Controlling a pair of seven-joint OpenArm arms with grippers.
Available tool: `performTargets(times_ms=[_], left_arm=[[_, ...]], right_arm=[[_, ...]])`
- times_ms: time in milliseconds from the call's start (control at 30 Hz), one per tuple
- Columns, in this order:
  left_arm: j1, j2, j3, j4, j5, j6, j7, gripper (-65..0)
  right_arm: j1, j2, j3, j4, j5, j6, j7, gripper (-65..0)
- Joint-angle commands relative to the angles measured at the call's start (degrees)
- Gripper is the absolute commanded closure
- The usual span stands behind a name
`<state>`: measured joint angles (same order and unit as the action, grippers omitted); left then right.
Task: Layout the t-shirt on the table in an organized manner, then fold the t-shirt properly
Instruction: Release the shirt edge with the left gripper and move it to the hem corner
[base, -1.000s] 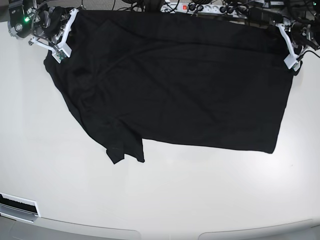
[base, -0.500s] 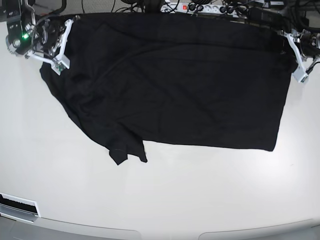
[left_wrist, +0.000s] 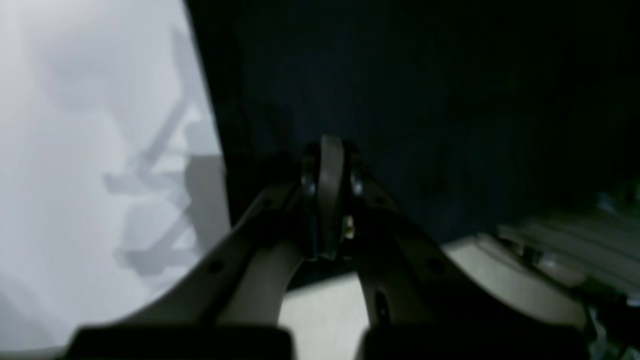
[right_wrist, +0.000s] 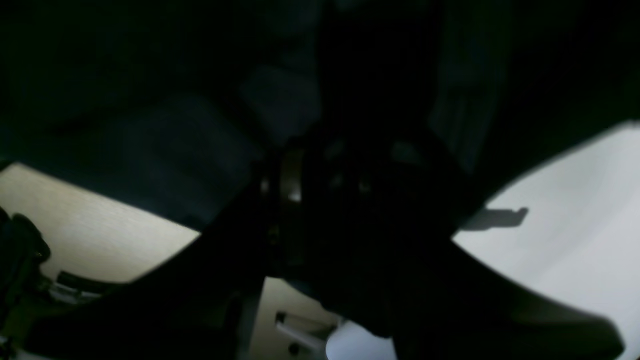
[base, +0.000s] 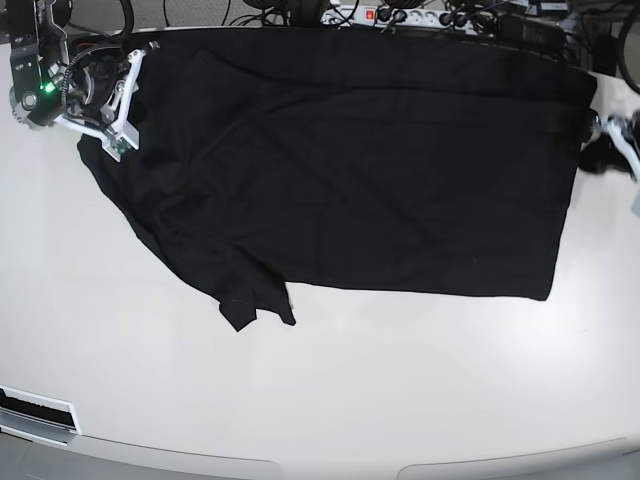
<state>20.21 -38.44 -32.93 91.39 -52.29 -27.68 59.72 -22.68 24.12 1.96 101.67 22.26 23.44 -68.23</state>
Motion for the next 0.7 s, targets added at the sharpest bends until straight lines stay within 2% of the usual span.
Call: performTargets(times_ms=[0, 167, 267, 367, 400, 467, 500, 533, 667], left_arm=[[-1.49, -1.38, -0.61, -0.66, -0.66, -0.17, -1.14, 0.0], [-9.7, -1.42, -0.59, -11.28, -0.68, -1.86, -2.73, 0.0], [-15.91, -1.4, -0.46, -20.61, -0.68, -1.68, -5.53, 0.0], [-22.88, -1.4, -0.46, -31.01, 0.0, -2.8, -5.75, 0.0], [-25.29, -1.4, -0.46, -34.69, 0.22, -3.37, -5.81, -7.4], [-29.86, -1.4, -0.46, -41.88, 0.37, -4.72, -6.6, -27.6], [-32.02, -1.38, -0.44, -45.4, 0.39, -4.79, -7.5, -34.9], [-34.1, -1.38, -0.35, -48.74, 0.68, -4.7, -8.39, -38.3], [-41.11, -0.74, 2.62, -59.76, 6.75, -4.7, -14.49, -38.6]], right_arm=[[0.44, 0.83, 0.35, 2.47, 0.02, -0.48, -0.15, -15.5], [0.46, 0.81, 0.35, 10.64, 0.02, -1.92, -0.61, -15.5], [0.46, 0.81, 0.35, 14.23, 0.04, -2.03, -0.42, -15.5], [0.46, 0.81, 0.35, 15.08, 0.26, -2.03, -0.39, -15.5], [0.46, 0.76, 0.35, 15.08, 0.31, -2.03, -0.37, -15.5], [0.46, 0.68, 0.35, 15.08, 0.48, -2.1, -0.37, -15.5], [0.46, 0.66, 0.35, 15.08, 0.48, -2.1, -0.37, -15.5], [0.46, 0.66, 0.35, 15.08, 0.63, -2.08, -0.37, -15.5], [0.46, 0.66, 0.35, 15.08, 2.75, -2.08, -0.37, -15.5]])
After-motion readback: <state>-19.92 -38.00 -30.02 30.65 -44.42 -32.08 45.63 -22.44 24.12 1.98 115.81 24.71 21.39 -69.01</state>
